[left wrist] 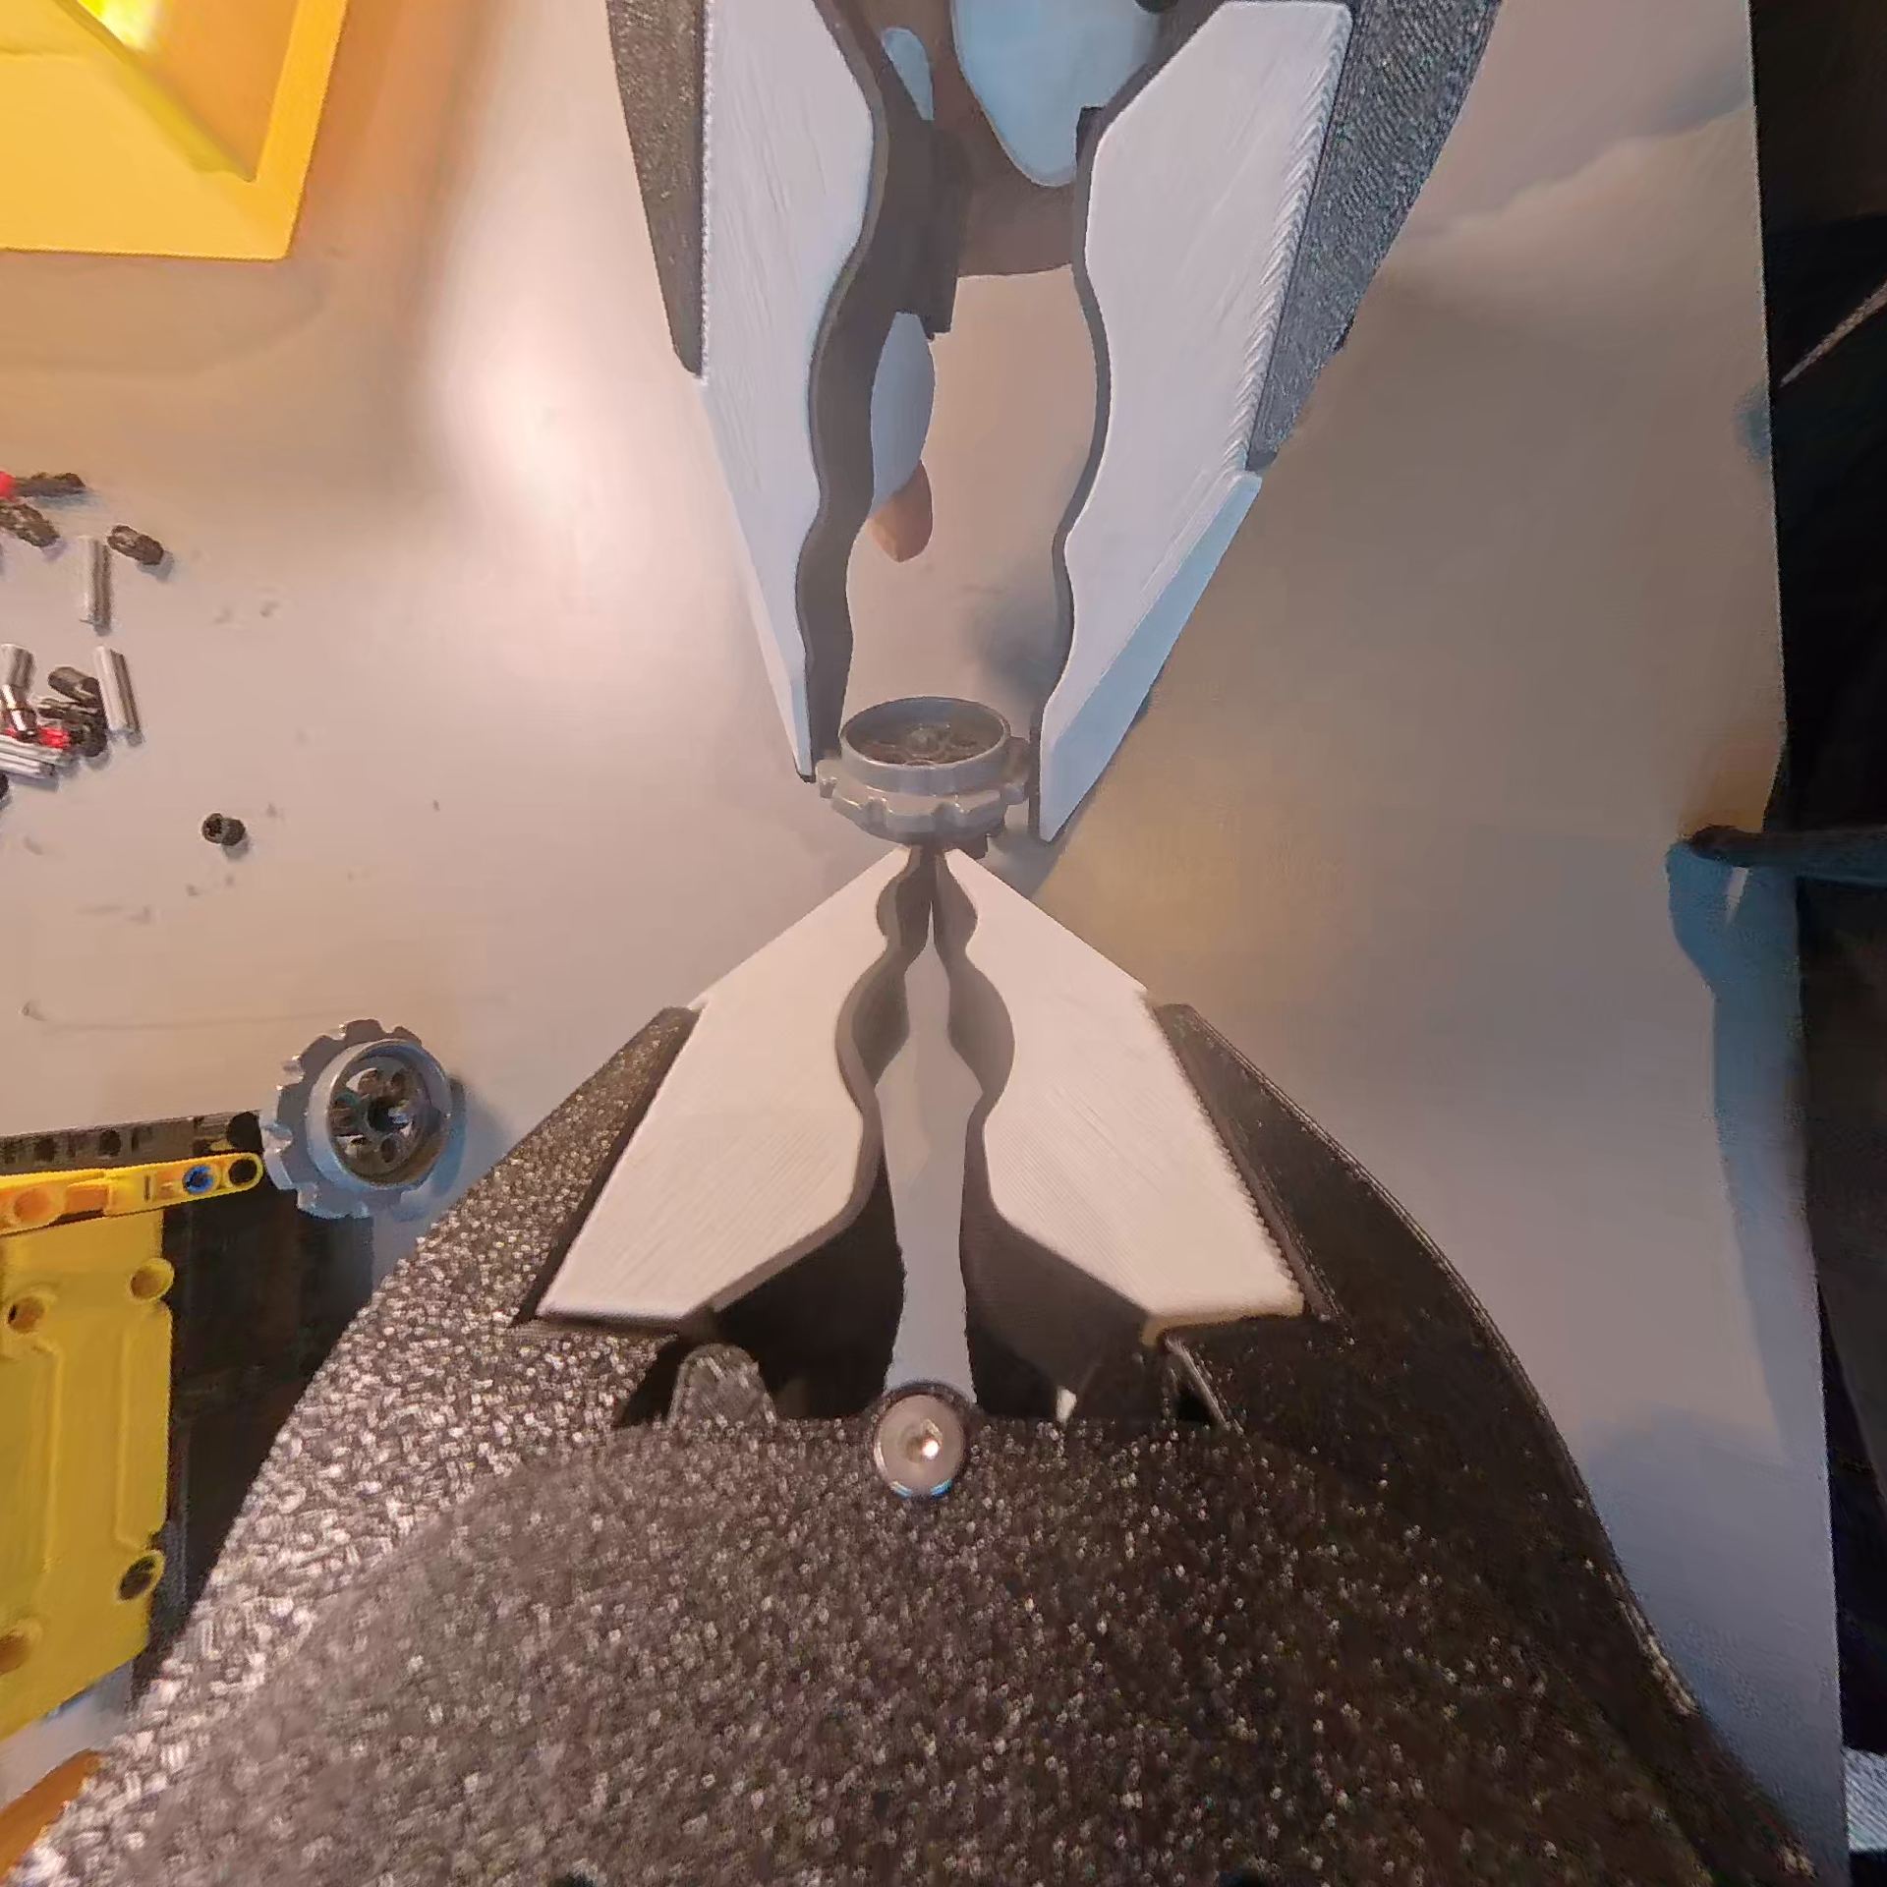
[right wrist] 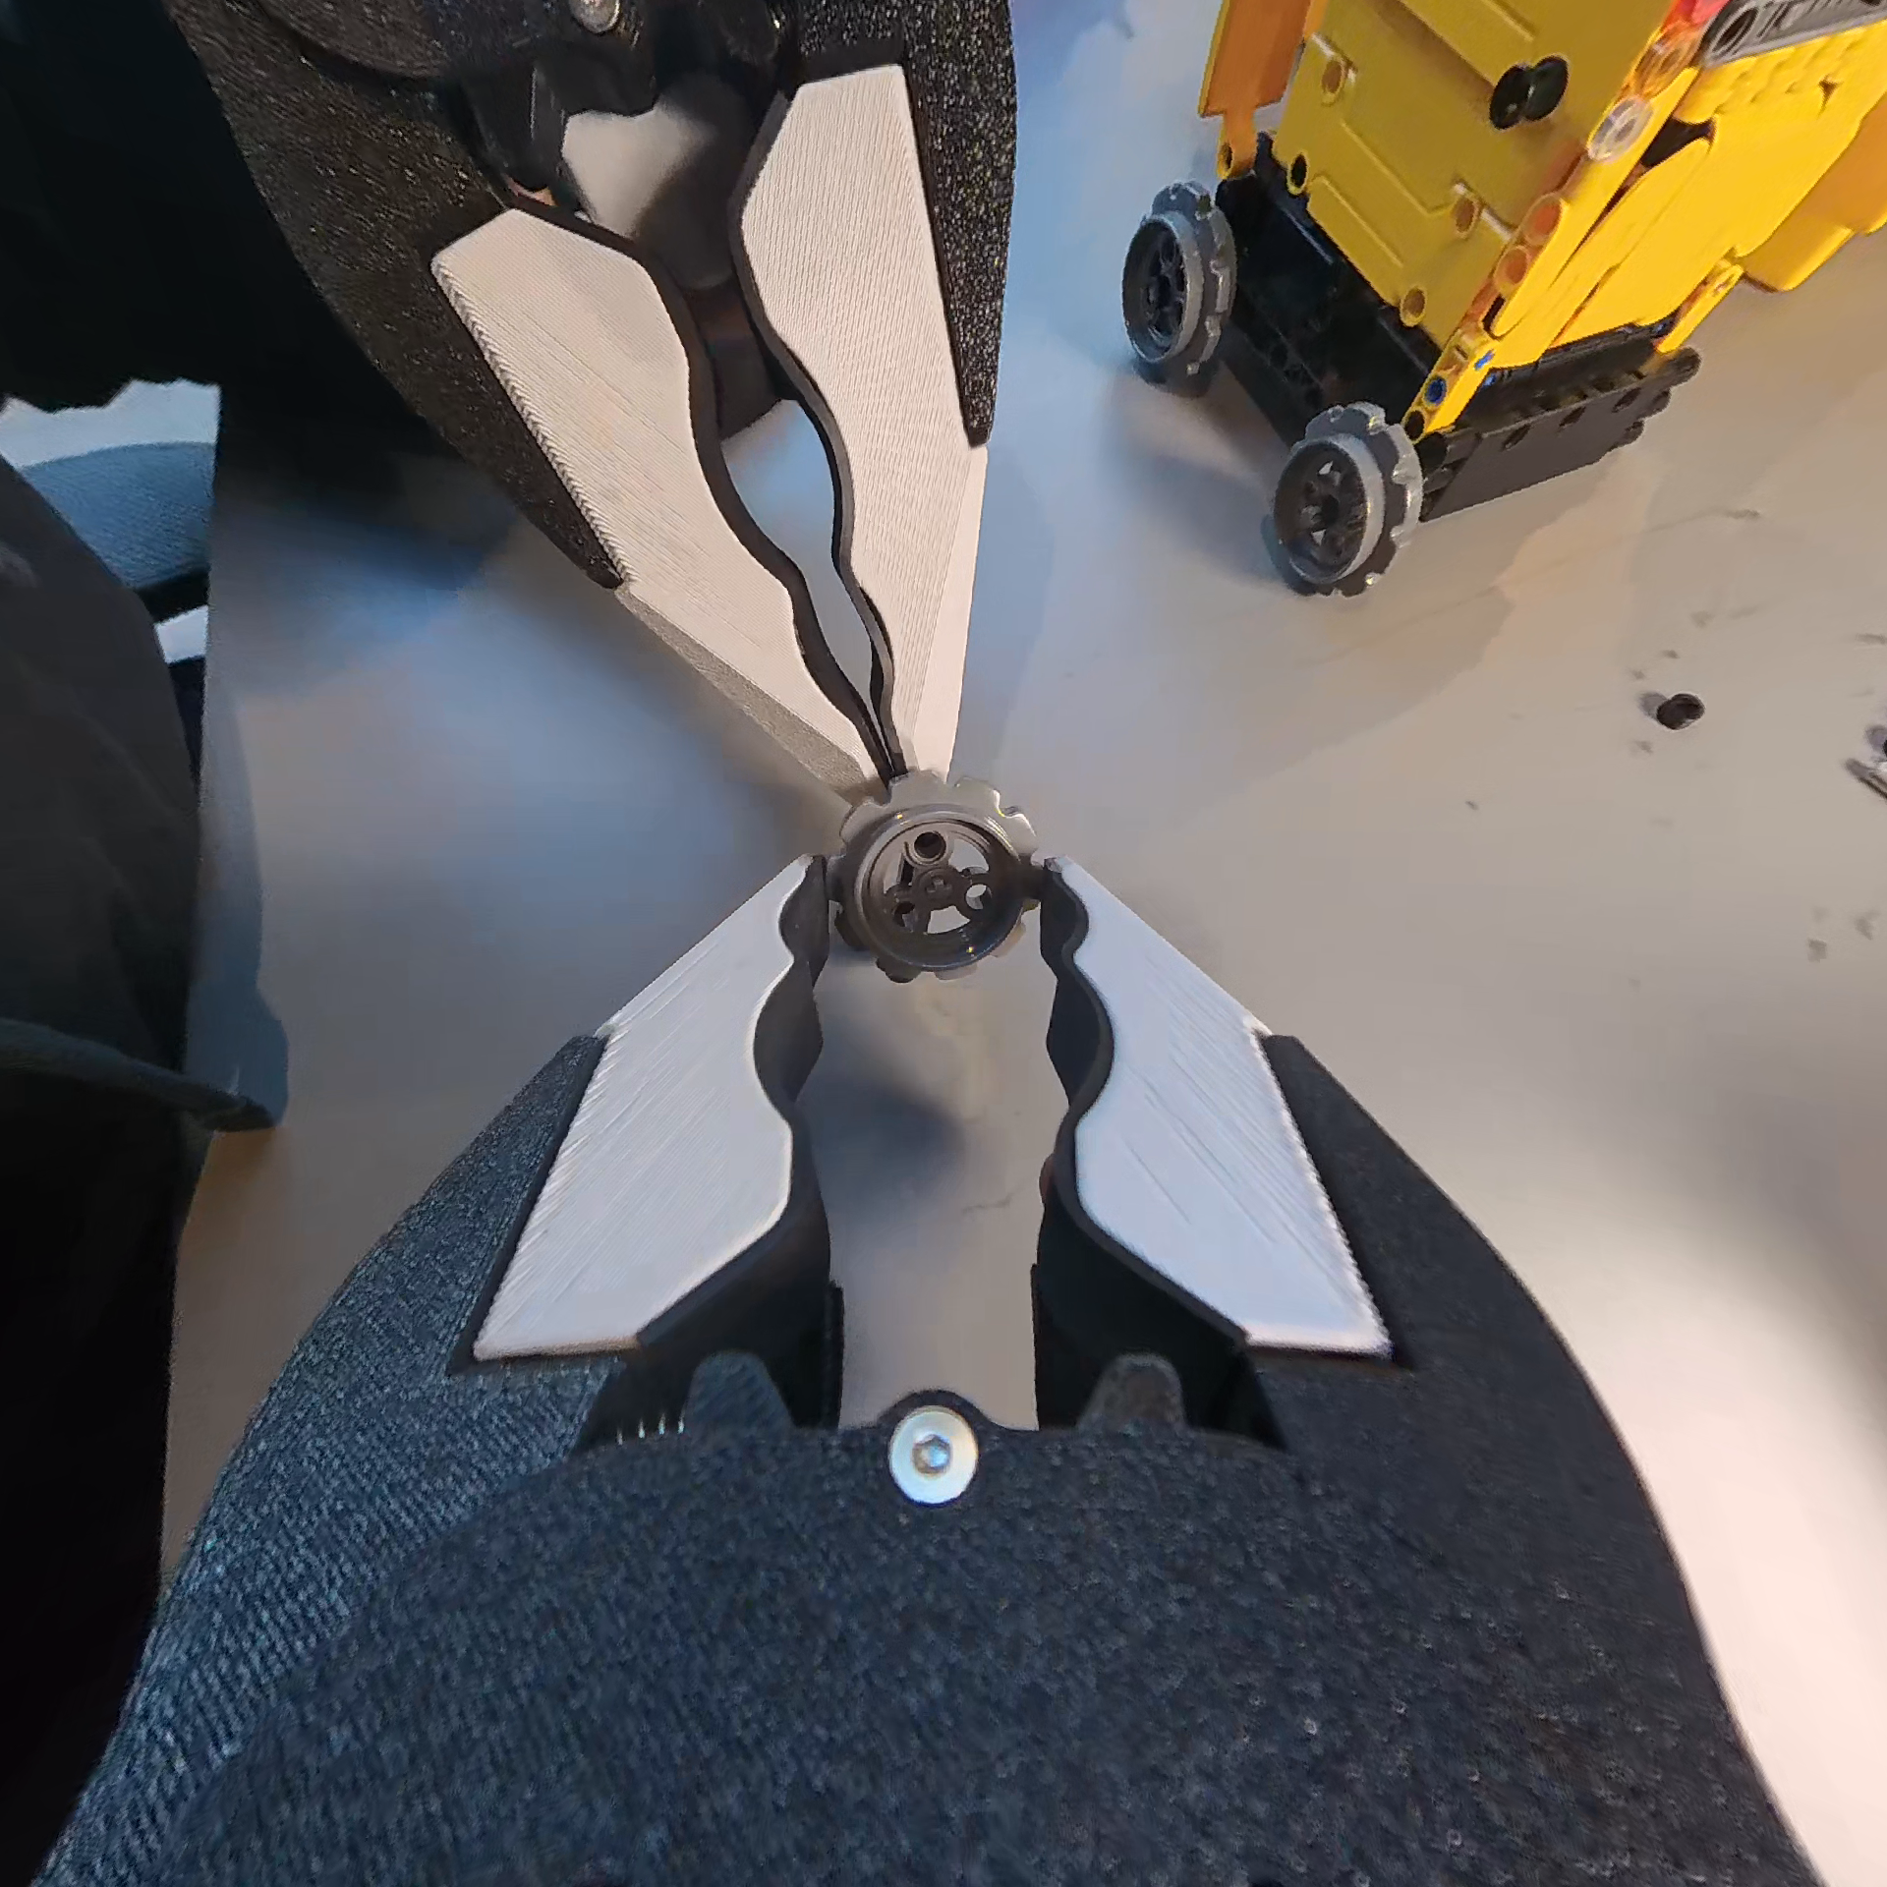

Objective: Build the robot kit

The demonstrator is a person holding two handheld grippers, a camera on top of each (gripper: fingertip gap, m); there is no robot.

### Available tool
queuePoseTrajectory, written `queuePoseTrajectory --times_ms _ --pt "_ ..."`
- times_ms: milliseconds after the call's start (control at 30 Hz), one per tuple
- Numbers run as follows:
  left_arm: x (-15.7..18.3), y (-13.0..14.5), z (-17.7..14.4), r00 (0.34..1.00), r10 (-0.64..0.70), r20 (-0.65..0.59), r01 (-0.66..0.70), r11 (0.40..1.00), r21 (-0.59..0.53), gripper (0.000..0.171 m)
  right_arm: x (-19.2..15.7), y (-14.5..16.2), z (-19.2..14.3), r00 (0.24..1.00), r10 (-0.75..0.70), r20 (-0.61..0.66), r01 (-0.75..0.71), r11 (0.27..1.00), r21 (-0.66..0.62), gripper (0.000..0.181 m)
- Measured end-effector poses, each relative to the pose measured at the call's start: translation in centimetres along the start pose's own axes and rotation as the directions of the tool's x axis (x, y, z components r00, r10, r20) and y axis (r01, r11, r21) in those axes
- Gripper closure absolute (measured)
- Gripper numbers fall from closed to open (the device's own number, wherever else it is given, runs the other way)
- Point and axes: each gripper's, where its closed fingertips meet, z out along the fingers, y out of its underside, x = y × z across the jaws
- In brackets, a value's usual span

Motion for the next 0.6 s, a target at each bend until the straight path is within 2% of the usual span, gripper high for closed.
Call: queuePoseTrajectory --times_ms 200,233,267,333,400,467,600 --pt "-0.1 0.2 0.2 0.997 0.011 -0.075 -0.015 0.998 -0.055 0.171 0.1 0.3 0.2 0.995 0.060 0.085 -0.058 0.998 -0.029 0.140" --pt "0.0 0.7 0.3 0.995 0.012 -0.100 -0.021 0.996 -0.091 0.171 0.1 0.4 0.3 0.991 0.084 0.104 -0.081 0.996 -0.032 0.142" --pt "-0.1 1.6 0.6 0.993 0.033 -0.109 -0.048 0.990 -0.135 0.171 0.3 0.6 0.4 0.990 0.096 0.102 -0.094 0.995 -0.028 0.168" --pt "-0.4 1.0 0.4 0.992 0.003 -0.127 -0.010 0.998 -0.054 0.171 0.4 0.3 0.1 0.980 0.141 0.137 -0.142 0.990 -0.006 0.170" --pt "-0.9 0.1 -0.9 0.989 -0.045 -0.138 0.052 0.997 0.049 0.171 1.0 0.4 0.0 0.984 0.140 0.109 -0.142 0.990 0.011 0.167" --pt "-1.5 0.0 -1.8 0.990 -0.066 -0.127 0.079 0.992 0.097 0.171 1.0 0.1 -0.1 0.977 0.170 0.130 -0.176 0.984 0.037 0.166" --pt "-3.0 0.3 -2.5 0.984 -0.138 -0.111 0.154 0.975 0.158 0.171 1.9 0.4 -0.2 0.986 0.146 0.079 -0.149 0.988 0.037 0.159"
